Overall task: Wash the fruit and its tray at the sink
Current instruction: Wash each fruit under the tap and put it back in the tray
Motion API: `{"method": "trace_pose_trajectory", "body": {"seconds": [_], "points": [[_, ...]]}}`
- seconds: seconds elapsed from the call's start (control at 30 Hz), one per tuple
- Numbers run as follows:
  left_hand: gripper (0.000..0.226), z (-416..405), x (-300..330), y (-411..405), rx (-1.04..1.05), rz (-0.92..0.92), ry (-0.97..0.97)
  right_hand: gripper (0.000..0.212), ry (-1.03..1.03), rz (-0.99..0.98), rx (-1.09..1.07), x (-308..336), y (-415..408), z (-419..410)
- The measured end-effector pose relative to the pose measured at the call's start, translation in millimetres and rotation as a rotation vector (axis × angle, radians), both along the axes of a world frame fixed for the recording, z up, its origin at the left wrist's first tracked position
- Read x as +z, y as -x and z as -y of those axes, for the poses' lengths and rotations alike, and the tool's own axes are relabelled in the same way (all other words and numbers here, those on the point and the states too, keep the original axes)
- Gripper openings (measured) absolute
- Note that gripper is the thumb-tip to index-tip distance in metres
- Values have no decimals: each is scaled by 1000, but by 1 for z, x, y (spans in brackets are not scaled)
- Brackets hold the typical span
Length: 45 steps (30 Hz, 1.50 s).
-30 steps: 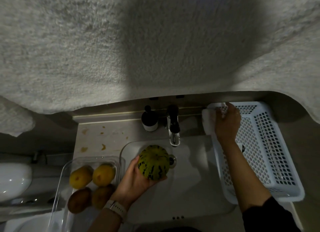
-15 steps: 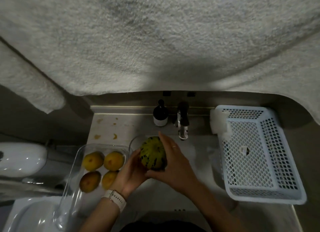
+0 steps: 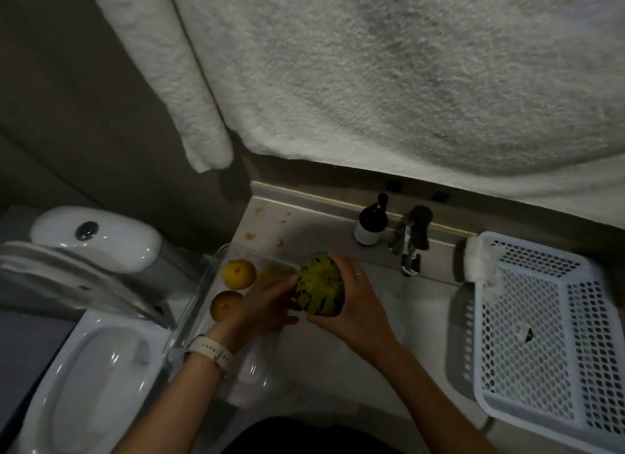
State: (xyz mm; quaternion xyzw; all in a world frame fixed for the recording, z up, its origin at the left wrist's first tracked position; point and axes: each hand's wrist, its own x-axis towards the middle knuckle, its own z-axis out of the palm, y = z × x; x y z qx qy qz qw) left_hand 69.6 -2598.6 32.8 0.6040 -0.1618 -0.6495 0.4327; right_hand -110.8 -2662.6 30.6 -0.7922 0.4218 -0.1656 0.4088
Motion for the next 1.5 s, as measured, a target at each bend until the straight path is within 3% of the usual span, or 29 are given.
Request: {"method": "trace_pose_trajectory", "body": {"seconds": [0.2, 0.33, 0.5, 0.7, 0.87, 1.0, 1.17, 1.33, 1.5], "points": [[47, -59, 17, -56, 118, 242, 24, 102, 22, 25, 268, 0, -65, -30], [35, -101, 10, -70, 167, 351, -72, 103, 17, -11, 459, -14, -103, -58], [45, -138, -2, -73, 251, 342, -166, 89, 30, -66, 623, -32, -119, -81], [43, -145, -20, -67, 206, 314, -273, 97, 25, -183, 789, -48, -115, -79], [43, -142, -31, -72, 161, 351, -287, 101, 80, -236, 811, -58, -109, -76], [29, -138, -40, -77, 41, 576, -309, 100, 266, -252, 831, -64, -109, -73], [23, -141, -51, -83, -78, 686, -289, 98, 436, -248, 807, -70, -107, -76], [44, -142, -59, -87, -187, 781, -319, 95, 451, -316, 788, -73, -108, -77], [45, -139, -63, -93, -275, 850, -372, 94, 493, -354, 785, -71, -110, -76]]}}
